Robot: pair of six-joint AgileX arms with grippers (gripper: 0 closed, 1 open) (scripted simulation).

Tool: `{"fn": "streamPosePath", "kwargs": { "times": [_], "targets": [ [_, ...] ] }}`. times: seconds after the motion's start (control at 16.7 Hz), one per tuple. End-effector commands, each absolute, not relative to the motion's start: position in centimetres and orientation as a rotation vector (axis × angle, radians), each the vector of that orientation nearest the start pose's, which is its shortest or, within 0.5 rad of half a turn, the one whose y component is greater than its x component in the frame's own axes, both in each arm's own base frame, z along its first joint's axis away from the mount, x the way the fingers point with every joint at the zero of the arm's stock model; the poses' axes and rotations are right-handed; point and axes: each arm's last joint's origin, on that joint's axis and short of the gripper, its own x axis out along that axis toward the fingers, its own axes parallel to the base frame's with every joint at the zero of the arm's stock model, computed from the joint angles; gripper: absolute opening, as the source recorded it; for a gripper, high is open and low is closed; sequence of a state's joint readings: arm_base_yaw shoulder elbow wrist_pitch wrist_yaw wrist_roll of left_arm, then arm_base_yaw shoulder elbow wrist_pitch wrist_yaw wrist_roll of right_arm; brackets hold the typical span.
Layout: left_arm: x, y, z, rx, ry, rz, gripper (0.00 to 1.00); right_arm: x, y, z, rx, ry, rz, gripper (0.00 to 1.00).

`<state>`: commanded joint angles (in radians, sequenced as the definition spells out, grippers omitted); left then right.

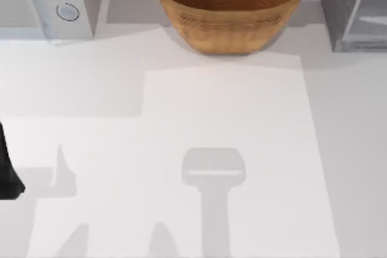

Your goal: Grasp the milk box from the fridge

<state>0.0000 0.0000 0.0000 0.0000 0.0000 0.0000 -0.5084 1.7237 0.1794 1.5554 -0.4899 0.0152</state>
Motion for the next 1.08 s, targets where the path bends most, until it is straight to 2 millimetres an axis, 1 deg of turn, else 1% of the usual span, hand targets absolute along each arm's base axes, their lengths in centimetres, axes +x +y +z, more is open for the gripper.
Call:
{"fn": "streamPosePath", "kwargs": {
  "times": [0.18, 0.54, 0.66, 0.78, 0.84, 0.96, 1.08],
  "targets": [
    [10.6, -0.1, 16.0, 0.0, 0.0, 0.0, 1.0, 20.5, -10.2, 11.0, 0.0, 0.0, 0.0, 1.0],
    [10.6, -0.1, 16.0, 0.0, 0.0, 0.0, 1.0, 20.5, -10.1, 11.0, 0.001, 0.003, 0.001, 1.0],
    [10.6, -0.1, 16.0, 0.0, 0.0, 0.0, 1.0, 21.2, -10.6, 10.8, 0.0, 0.006, -0.022, 1.0],
    [10.6, -0.1, 16.0, 0.0, 0.0, 0.0, 1.0, 23.0, -11.4, 10.3, -0.001, 0.012, -0.051, 1.0],
    [10.6, -0.1, 16.0, 0.0, 0.0, 0.0, 1.0, 24.2, -11.9, 10.0, -0.001, 0.014, -0.062, 1.0],
    [10.6, -0.1, 16.0, 0.0, 0.0, 0.0, 1.0, 27.6, -12.6, 9.5, -0.007, 0.007, -0.069, 1.0],
    [10.6, -0.1, 16.0, 0.0, 0.0, 0.0, 1.0, 31.7, -12.8, 9.1, -0.014, -0.013, -0.059, 1.0]
  ]
}}
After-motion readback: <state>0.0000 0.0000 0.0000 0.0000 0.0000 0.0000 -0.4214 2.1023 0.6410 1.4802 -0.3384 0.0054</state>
